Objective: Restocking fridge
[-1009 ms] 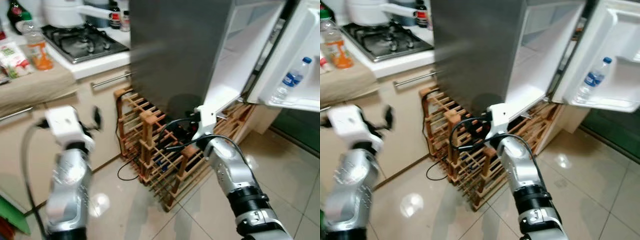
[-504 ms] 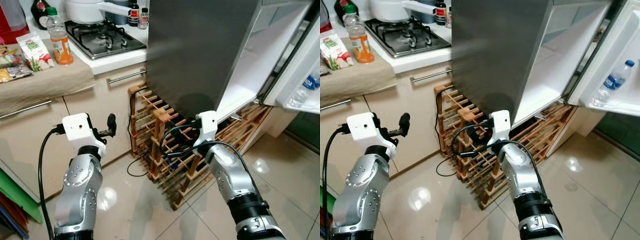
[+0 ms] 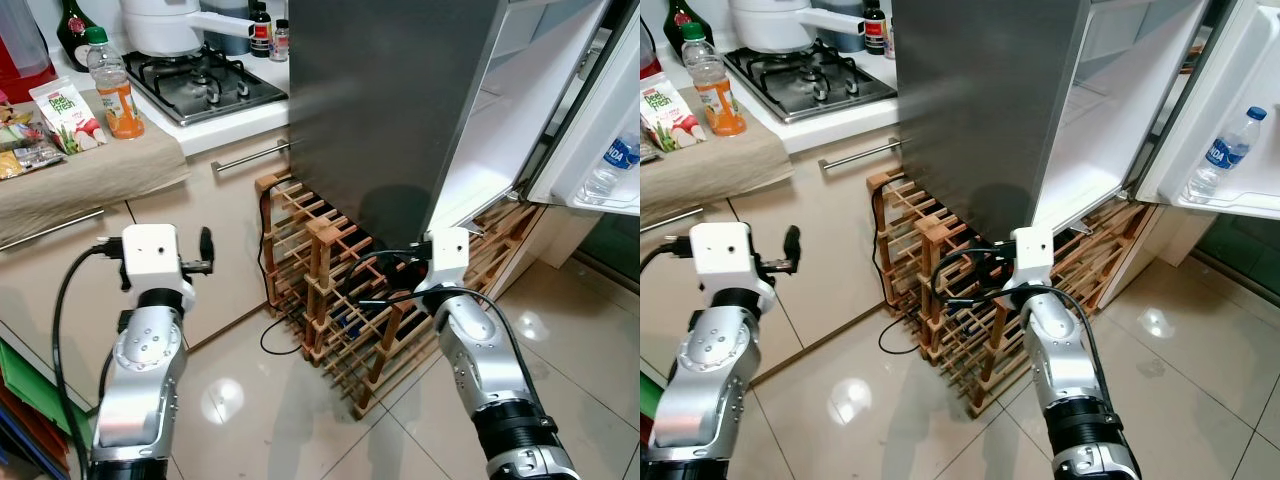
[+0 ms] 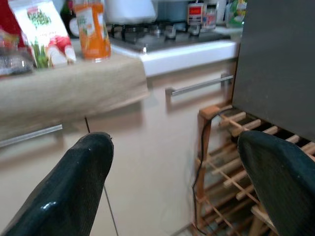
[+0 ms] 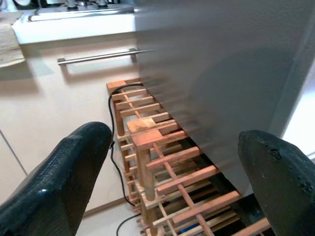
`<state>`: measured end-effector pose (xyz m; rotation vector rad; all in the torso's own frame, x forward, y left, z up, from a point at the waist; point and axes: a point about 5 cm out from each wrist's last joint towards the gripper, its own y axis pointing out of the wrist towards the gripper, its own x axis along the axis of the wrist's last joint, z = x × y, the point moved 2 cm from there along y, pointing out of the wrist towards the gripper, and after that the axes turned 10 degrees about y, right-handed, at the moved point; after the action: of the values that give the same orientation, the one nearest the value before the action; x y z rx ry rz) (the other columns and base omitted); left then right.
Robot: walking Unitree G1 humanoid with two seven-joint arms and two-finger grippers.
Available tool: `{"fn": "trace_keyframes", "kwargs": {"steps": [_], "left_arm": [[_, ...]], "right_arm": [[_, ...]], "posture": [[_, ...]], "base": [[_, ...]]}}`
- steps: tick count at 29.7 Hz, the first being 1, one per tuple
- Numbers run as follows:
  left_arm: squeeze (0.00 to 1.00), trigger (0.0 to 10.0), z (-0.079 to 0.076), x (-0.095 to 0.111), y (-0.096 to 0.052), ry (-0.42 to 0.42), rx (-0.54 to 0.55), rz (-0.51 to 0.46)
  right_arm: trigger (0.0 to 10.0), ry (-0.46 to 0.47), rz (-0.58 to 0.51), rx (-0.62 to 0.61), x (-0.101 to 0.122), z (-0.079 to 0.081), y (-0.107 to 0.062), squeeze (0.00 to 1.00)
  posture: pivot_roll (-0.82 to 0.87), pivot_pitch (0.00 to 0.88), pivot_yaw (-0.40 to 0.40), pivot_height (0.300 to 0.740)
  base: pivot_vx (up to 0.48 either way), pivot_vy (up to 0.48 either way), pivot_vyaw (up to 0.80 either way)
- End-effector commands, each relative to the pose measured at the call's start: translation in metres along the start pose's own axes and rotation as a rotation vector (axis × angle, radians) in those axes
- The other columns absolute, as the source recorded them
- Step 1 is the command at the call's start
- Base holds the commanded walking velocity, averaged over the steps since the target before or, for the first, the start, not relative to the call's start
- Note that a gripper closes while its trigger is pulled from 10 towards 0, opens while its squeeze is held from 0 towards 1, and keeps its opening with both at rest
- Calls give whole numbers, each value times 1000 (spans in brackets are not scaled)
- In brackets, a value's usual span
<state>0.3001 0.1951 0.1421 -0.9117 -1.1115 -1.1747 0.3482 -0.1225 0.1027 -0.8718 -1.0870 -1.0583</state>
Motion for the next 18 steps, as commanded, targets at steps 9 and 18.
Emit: {"fn": "trace_keyframes", "kwargs": {"steps": [9,18], "left_arm": [[0,10000,2,-28,-13,-104,38,142],[0,10000,-1,-29,-16,-105,49,134]], "right_arm": [[10000,5,-26,73,16,10,13,0],[10000,-40,-6,123,21,7,11,0]], "posture": [[-23,0,-34,740],[-33,0,-93,740]], "base": [[0,0,531],[0,0,499]]}}
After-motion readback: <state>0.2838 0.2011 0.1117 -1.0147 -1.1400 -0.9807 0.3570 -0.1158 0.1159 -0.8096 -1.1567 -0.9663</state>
